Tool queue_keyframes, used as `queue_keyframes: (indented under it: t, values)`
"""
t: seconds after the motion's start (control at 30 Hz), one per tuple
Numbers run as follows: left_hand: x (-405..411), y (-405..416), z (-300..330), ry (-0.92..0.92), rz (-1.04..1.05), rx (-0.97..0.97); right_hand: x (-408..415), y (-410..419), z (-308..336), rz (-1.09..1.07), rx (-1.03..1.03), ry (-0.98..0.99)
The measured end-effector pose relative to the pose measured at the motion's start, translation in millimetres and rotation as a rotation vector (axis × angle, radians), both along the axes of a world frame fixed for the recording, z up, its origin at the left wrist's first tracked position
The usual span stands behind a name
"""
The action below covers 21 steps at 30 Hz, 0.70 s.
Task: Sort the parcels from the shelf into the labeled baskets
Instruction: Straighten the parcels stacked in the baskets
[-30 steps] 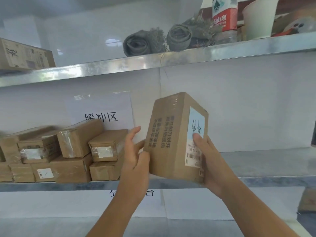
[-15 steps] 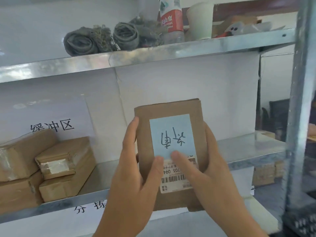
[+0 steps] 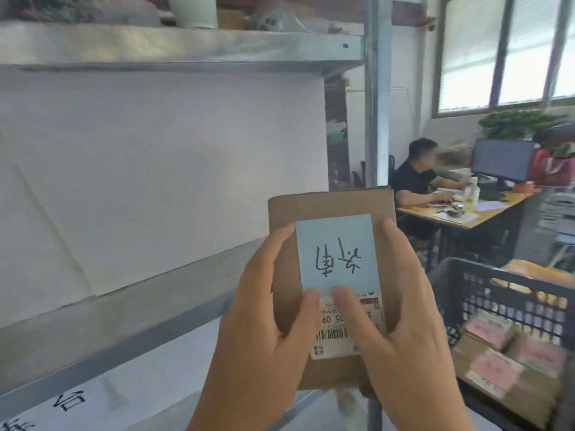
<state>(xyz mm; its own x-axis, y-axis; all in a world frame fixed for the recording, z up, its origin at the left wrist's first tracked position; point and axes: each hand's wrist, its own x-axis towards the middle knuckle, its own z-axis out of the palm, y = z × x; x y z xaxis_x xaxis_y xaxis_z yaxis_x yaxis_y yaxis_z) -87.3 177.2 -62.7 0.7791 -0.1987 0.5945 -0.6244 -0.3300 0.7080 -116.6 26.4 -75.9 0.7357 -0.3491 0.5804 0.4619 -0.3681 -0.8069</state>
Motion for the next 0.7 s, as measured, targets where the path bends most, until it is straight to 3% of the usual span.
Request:
queue_keyframes:
  t: [0.7]
  values:
    - [62.2,-255.8,-52.8,0.158,-0.273,0.155,11.2,-243.6,-66.0,-0.377,-0.053,0.234]
